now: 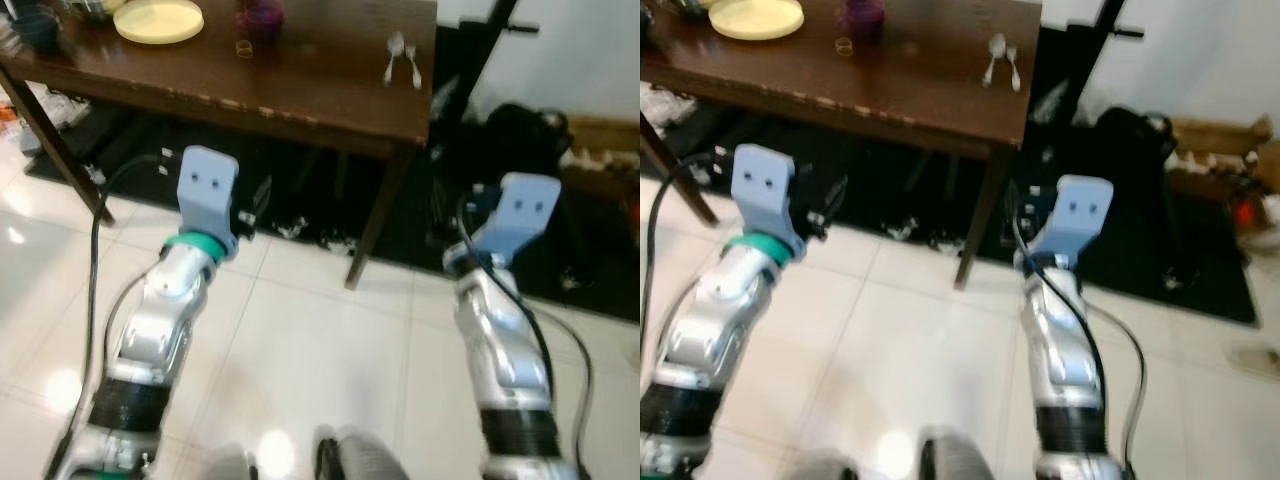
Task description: Setting the table
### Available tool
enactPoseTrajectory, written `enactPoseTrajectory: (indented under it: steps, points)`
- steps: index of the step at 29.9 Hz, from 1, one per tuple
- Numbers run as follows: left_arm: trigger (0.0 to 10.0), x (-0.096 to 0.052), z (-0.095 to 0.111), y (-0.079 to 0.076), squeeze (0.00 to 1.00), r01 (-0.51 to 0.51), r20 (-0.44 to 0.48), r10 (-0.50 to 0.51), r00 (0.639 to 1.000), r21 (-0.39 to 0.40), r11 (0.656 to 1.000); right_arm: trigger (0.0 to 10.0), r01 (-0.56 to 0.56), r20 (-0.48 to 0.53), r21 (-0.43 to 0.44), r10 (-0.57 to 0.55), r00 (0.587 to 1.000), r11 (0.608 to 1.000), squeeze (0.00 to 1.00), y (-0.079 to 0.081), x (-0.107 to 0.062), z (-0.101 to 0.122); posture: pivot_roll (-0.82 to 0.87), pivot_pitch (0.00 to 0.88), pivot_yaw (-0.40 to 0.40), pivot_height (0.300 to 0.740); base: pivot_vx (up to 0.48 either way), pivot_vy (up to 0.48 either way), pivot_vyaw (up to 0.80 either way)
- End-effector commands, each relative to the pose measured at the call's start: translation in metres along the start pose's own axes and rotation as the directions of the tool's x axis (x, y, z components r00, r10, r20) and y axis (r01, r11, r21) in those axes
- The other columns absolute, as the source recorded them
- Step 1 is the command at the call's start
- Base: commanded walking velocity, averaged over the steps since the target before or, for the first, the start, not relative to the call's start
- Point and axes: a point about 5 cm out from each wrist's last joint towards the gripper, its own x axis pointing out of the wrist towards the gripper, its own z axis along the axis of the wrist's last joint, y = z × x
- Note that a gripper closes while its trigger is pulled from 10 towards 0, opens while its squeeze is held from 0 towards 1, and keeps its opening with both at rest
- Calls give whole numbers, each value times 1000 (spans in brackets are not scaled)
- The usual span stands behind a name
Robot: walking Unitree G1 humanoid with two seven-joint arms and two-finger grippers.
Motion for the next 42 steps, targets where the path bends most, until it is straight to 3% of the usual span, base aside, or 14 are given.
enactPoseTrajectory:
  steps: [1,11,17,35,42]
  points:
    - [10000,0,-2,-2,0,5,-8,-5,1000,4,1000,10000,0,-1,-7,0,1000,1000,0,-3,-1,1,35,0,2,740,0,0,0]
    - [10000,1,-4,-4,0,13,-23,-13,1000,-10,1000,10000,-17,-10,14,17,1000,1000,0,-1,-2,1,33,0,4,740,0,0,0]
    - [10000,1,-5,-4,0,5,-28,-5,1000,-9,1000,10000,-33,-18,-19,33,999,999,0,0,-2,-1,32,0,6,740,0,0,800]
    - [10000,2,-8,-2,0,-28,-53,28,998,4,1000,10000,-55,-14,-6,55,998,998,0,4,-3,0,37,5,11,740,0,0,800]
    - [10000,-6,-31,9,0,-68,-111,75,991,63,996,10000,-45,-48,-65,42,998,997,0,-4,-8,-12,39,3,7,740,0,0,797]
